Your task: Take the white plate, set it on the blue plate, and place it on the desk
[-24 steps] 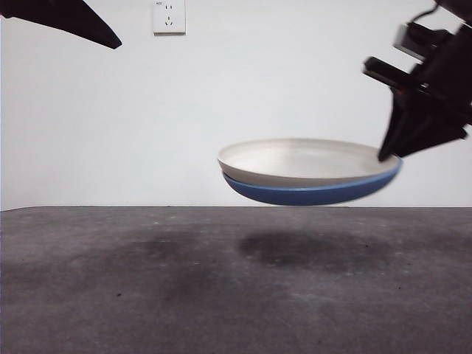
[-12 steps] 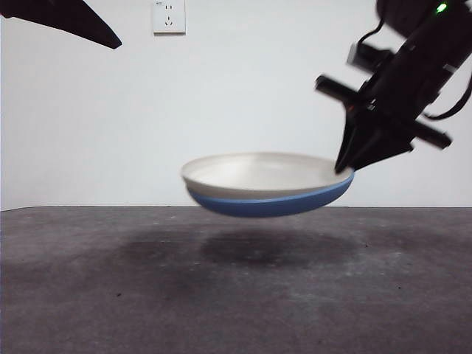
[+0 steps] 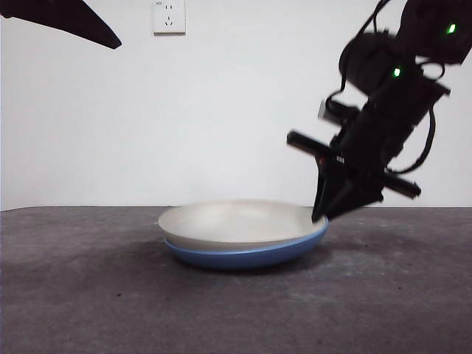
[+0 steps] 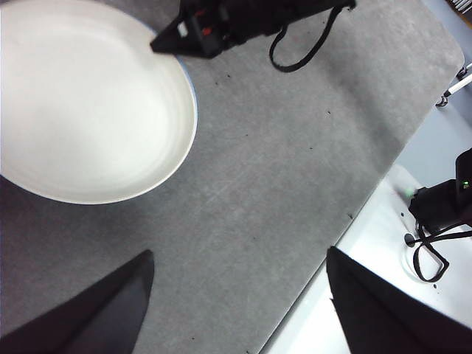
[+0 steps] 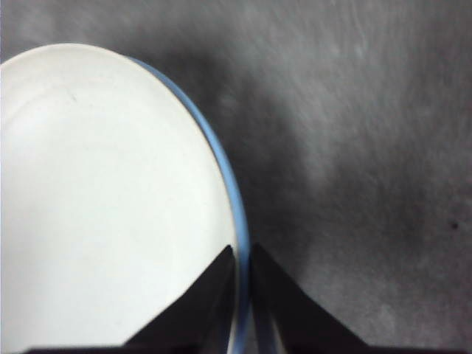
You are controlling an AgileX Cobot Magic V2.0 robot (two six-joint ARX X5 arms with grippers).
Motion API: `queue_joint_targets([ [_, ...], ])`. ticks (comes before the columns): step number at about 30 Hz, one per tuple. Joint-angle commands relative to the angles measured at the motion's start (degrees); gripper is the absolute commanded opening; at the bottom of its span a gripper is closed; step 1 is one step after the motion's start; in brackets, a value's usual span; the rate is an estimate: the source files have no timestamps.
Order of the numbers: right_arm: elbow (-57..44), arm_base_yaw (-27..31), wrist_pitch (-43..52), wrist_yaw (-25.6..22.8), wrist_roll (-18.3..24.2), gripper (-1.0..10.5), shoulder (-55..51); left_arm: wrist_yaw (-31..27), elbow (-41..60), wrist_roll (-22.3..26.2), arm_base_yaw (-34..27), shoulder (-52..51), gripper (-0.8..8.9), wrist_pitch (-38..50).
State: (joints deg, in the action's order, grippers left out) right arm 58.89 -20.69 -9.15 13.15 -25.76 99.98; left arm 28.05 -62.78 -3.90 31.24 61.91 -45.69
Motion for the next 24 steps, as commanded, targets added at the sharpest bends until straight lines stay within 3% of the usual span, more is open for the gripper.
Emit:
queue_joint_targets([
  [1,1.44,-0.35,1.03,-0.13,-1.03,0.1,1.92,0.31,-0.57,0.63,0.37,0.26,3.71,0.26],
  [9,1.44,-0.35,0.59,-0.13,-0.76,0.2,2.27,0.31,-0.57,0.63,0.37,0.24,3.71,0.26],
  [16,1.44,-0.35,-0.39,-0.13,-0.74,3.1,1.81,0.31,-0.57,0.63,0.37,0.26,3.71,0.26],
  [24,1.46,-0.35,-2.23,-0.74,1.64,3.3,-5.20,0.31,-0.57,0.63,0.37,0.26,3.71,0.31],
])
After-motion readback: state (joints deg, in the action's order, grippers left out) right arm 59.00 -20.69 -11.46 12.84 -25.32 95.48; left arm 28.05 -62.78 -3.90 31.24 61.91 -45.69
